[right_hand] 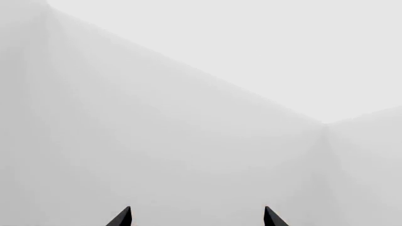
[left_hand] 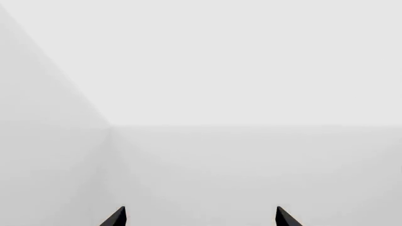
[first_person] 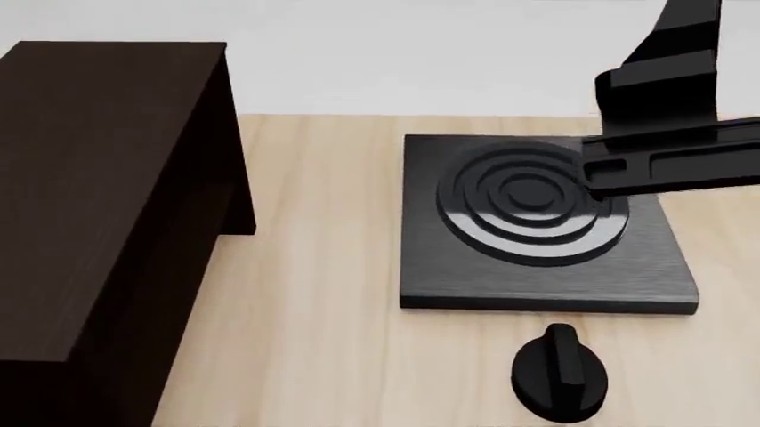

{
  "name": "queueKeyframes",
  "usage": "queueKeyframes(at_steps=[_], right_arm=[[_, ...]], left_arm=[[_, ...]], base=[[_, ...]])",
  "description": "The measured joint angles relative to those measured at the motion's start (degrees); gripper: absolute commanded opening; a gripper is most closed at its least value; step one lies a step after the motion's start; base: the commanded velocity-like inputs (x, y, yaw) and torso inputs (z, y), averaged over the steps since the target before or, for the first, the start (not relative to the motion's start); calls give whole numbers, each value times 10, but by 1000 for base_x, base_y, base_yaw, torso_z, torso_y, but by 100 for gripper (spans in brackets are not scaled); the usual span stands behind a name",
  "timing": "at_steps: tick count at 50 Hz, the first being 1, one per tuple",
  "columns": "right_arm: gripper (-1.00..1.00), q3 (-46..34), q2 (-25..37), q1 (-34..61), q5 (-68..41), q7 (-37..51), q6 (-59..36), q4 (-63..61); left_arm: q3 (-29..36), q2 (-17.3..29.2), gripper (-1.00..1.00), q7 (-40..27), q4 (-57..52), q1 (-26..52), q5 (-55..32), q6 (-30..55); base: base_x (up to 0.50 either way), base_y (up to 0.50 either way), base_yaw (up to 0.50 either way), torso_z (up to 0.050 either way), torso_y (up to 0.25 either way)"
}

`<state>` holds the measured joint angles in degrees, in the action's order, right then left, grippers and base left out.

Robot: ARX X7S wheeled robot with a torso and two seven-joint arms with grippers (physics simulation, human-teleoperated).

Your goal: Put the frying pan under the cabinet shelf.

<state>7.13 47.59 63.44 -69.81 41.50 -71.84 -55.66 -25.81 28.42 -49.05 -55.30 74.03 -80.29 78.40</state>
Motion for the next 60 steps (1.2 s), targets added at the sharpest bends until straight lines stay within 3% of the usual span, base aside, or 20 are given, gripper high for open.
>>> queueKeyframes(at_steps=[9,23,36,44,60], right_arm=[[100,-9,27,65,-71,21,-35,61],[100,-84,87,232,-204,50,-118,273],[100,-325,172,427,-338,97,-161,492],[100,-447,188,506,-387,118,-168,602],[100,-591,194,483,-424,125,-126,687]], left_arm=[[3,13,100,-32,6,22,-41,-11],[12,39,100,-74,20,61,-93,-27],[16,56,100,-88,29,77,-111,-38],[16,61,100,-88,29,77,-110,-43],[22,62,100,-80,29,73,-96,-50]], base=[[0,0,0,0,0],[0,0,0,0,0],[0,0,0,0,0],[0,0,0,0,0],[0,0,0,0,0]])
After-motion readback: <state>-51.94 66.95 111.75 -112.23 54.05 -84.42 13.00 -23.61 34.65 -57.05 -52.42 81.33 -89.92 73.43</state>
